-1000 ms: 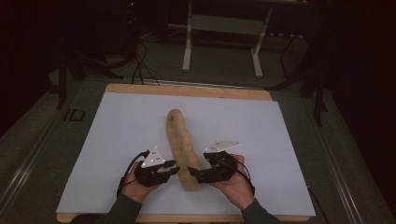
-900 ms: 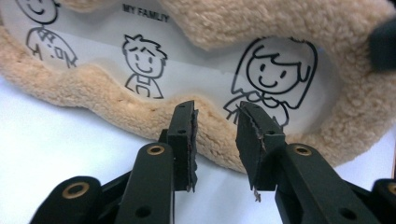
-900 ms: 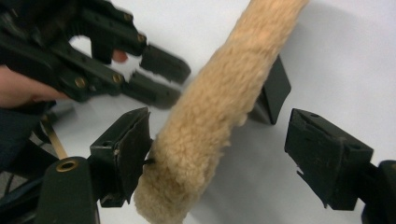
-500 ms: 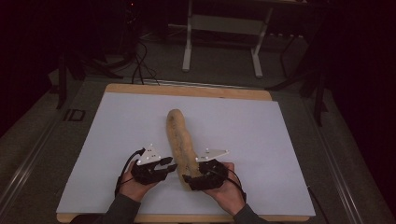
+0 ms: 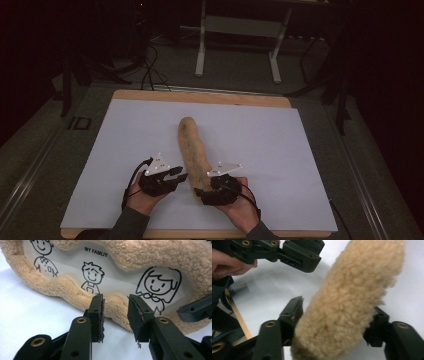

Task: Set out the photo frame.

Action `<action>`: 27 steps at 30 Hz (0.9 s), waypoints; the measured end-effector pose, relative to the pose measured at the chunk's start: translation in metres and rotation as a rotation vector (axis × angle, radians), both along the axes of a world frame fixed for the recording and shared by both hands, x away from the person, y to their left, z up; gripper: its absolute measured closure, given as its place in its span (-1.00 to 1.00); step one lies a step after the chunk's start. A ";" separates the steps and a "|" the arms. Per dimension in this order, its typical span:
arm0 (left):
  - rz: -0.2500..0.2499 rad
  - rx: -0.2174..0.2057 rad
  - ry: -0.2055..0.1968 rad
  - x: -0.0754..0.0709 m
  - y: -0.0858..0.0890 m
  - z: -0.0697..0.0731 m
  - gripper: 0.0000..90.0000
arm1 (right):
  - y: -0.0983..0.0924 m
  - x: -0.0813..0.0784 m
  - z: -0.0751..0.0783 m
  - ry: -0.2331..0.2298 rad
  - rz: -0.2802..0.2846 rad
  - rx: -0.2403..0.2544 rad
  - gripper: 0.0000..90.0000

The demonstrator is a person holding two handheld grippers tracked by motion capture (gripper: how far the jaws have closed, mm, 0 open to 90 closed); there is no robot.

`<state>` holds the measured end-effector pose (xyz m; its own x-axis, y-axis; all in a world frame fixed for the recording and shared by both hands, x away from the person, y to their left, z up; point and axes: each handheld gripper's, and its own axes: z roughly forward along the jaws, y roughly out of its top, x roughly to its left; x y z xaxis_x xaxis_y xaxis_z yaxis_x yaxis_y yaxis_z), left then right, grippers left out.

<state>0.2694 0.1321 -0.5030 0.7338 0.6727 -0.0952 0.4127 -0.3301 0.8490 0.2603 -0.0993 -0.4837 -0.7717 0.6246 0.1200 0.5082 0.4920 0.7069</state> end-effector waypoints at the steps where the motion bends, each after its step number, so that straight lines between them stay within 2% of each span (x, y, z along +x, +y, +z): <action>1: 0.002 0.000 0.000 0.000 0.000 0.000 0.45 | 0.001 -0.001 0.000 -0.007 -0.004 -0.004 0.00; 5: 0.010 -0.003 0.000 0.001 0.002 0.000 0.45 | 0.000 -0.003 0.001 -0.036 -0.009 -0.020 0.05; 12: 0.022 -0.004 -0.001 0.002 0.005 0.001 0.45 | -0.008 -0.002 0.003 -0.050 -0.022 -0.033 0.19; 19: 0.039 -0.004 -0.004 0.003 0.007 0.001 0.49 | -0.025 0.003 0.003 -0.051 -0.039 -0.018 0.38; 27: 0.071 -0.012 -0.010 0.004 0.015 0.003 0.49 | -0.034 0.009 0.003 -0.047 -0.001 -0.008 0.40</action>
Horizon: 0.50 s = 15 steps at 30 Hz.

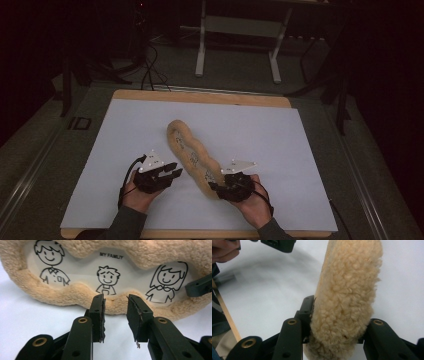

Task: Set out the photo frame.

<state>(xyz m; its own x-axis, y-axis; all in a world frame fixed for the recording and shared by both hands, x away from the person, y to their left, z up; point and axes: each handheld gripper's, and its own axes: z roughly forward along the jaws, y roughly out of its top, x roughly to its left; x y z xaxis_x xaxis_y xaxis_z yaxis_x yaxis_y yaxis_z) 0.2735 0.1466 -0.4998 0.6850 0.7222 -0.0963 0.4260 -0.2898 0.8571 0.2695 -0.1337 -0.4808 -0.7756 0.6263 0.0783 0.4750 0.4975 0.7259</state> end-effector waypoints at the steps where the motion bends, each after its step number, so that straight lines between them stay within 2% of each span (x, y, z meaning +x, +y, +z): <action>1: 0.007 -0.003 -0.001 0.000 0.001 0.000 0.49 | -0.002 0.001 0.000 0.002 0.006 -0.001 0.41; 5: 0.045 -0.030 0.001 0.002 0.008 0.001 0.46 | -0.009 0.005 0.001 0.004 0.032 -0.001 0.42; 9: 0.089 -0.046 -0.003 0.005 0.015 0.002 0.43 | -0.017 0.008 0.003 -0.002 0.037 -0.027 0.41; 12: 0.120 -0.033 -0.007 0.006 0.017 0.002 0.41 | -0.025 0.010 0.004 -0.004 0.018 -0.031 0.40; 15: 0.142 -0.012 -0.013 0.008 0.017 0.001 0.39 | -0.032 0.012 0.006 -0.024 -0.009 -0.059 0.38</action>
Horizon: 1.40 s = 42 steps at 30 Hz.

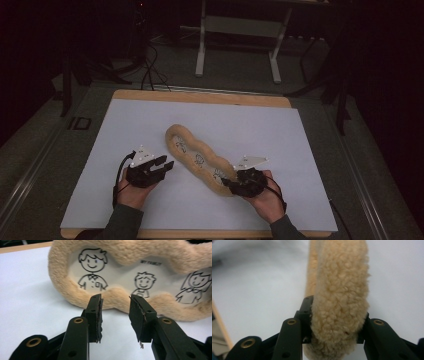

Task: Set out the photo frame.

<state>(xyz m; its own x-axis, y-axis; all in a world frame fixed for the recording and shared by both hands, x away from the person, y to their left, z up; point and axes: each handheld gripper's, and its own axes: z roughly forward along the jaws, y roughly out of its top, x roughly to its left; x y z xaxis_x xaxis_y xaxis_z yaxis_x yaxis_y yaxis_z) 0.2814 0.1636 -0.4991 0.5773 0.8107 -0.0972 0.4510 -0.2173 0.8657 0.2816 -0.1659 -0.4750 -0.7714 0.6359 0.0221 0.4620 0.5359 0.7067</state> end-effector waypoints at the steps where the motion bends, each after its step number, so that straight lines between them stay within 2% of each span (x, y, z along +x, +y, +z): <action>1: 0.006 0.007 -0.001 0.000 -0.001 0.000 0.38 | -0.002 0.001 0.000 -0.005 -0.007 -0.006 0.38; 6: 0.036 0.055 -0.007 0.006 -0.004 -0.003 0.36 | -0.011 0.004 0.002 -0.041 -0.033 -0.048 0.36; 10: 0.068 0.078 -0.011 0.010 -0.004 -0.005 0.35 | -0.019 0.007 0.003 -0.063 -0.062 -0.069 0.36; 13: 0.112 0.094 -0.017 0.015 -0.001 -0.008 0.33 | -0.025 0.009 0.003 -0.072 -0.084 -0.068 0.36; 15: 0.148 0.104 -0.006 0.019 0.000 -0.010 0.32 | -0.027 0.010 0.003 -0.077 -0.096 -0.066 0.36; 19: 0.172 0.103 -0.026 0.020 0.002 -0.010 0.26 | -0.030 0.011 0.002 -0.074 -0.109 -0.055 0.34; 22: 0.179 0.108 -0.026 0.025 0.001 -0.012 0.24 | -0.031 0.011 0.001 -0.055 -0.122 -0.045 0.30; 25: 0.180 0.117 -0.021 0.034 -0.002 -0.015 0.23 | -0.034 0.011 -0.003 -0.017 -0.144 -0.028 0.25; 27: 0.173 0.100 -0.014 0.040 -0.003 -0.017 0.23 | -0.036 0.010 -0.006 0.012 -0.159 -0.010 0.23; 29: 0.173 0.104 -0.014 0.044 -0.005 -0.018 0.23 | -0.039 0.011 -0.009 0.034 -0.176 0.014 0.20; 32: 0.170 0.044 0.018 0.047 -0.003 -0.019 0.23 | -0.042 0.012 -0.012 0.076 -0.199 0.061 0.23; 34: 0.178 0.038 0.022 0.047 -0.002 -0.019 0.30 | -0.042 0.012 -0.013 0.096 -0.199 0.074 0.30; 37: 0.192 0.054 0.023 0.046 -0.001 -0.018 0.52 | -0.042 0.013 -0.014 0.115 -0.211 0.083 0.29; 40: 0.200 0.057 0.021 0.045 -0.002 -0.018 0.57 | -0.044 0.014 -0.014 0.136 -0.221 0.099 0.26; 42: 0.204 0.042 0.027 0.044 -0.001 -0.018 0.59 | -0.044 0.014 -0.015 0.142 -0.232 0.101 0.23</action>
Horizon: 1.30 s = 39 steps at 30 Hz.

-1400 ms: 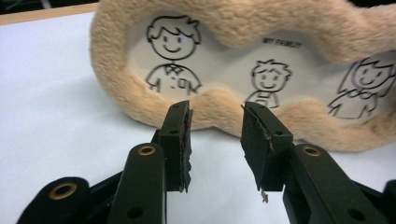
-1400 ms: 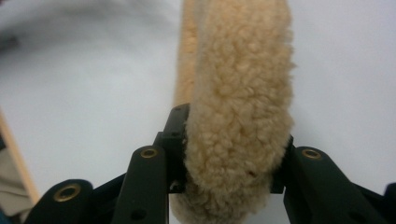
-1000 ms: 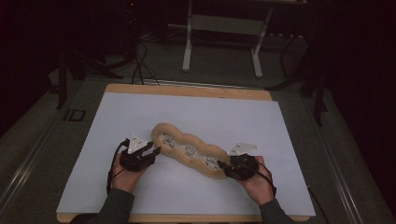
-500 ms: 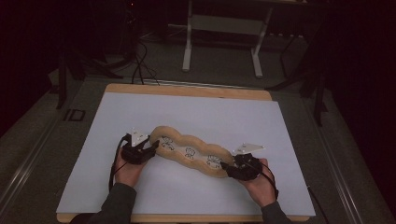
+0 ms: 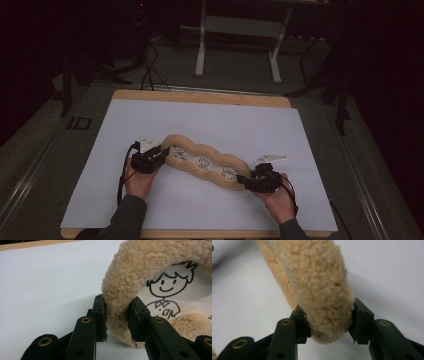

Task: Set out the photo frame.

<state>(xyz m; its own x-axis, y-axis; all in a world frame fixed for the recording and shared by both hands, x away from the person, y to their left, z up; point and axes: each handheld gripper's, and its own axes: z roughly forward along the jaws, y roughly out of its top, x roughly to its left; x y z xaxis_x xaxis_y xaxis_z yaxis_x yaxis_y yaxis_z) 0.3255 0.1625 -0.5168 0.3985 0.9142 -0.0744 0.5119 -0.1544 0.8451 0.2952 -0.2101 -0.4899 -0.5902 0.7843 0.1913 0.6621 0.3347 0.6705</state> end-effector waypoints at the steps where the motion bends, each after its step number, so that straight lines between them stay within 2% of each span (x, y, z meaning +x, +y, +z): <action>1: 0.001 -0.008 0.001 0.000 0.001 0.000 0.59 | 0.000 0.000 0.000 0.005 -0.006 0.000 0.22; 4: 0.004 -0.019 -0.005 -0.002 0.001 0.001 0.60 | -0.002 0.000 -0.001 0.014 -0.012 0.009 0.29; 5: 0.004 -0.022 -0.012 -0.003 0.000 0.002 0.61 | -0.001 -0.001 0.000 -0.005 -0.012 0.001 0.36; 7: 0.008 -0.013 -0.030 -0.007 -0.002 0.003 0.60 | 0.002 -0.003 0.001 -0.051 -0.027 -0.051 0.42; 8: 0.008 -0.013 -0.030 -0.007 -0.002 0.003 0.60 | 0.002 -0.003 0.001 -0.051 -0.027 -0.051 0.42; 9: 0.016 -0.009 -0.037 -0.009 -0.004 0.004 0.60 | 0.003 -0.004 0.002 -0.068 -0.039 -0.073 0.43; 17: 0.034 -0.009 -0.050 -0.012 -0.006 0.004 0.59 | 0.001 0.005 0.002 -0.123 -0.049 -0.103 0.42; 22: 0.047 -0.026 -0.038 -0.015 -0.005 0.004 0.59 | 0.001 0.010 0.003 -0.156 -0.063 -0.097 0.40; 29: 0.064 -0.048 -0.011 -0.020 -0.004 0.003 0.58 | -0.002 0.018 0.006 -0.169 -0.097 -0.042 0.37; 36: 0.086 -0.048 0.011 -0.025 -0.006 0.000 0.56 | -0.002 0.023 0.003 -0.199 -0.105 -0.037 0.36; 39: 0.086 -0.044 0.010 -0.027 -0.007 0.000 0.55 | -0.003 0.024 0.001 -0.226 -0.090 -0.040 0.36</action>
<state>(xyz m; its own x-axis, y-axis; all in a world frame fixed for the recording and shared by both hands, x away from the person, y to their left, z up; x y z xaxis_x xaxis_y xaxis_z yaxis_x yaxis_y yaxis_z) 0.2982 0.1557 -0.5171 0.3181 0.9406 -0.1190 0.5297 -0.0722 0.8451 0.3193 -0.2134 -0.4890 -0.5417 0.8400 0.0294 0.5248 0.3107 0.7925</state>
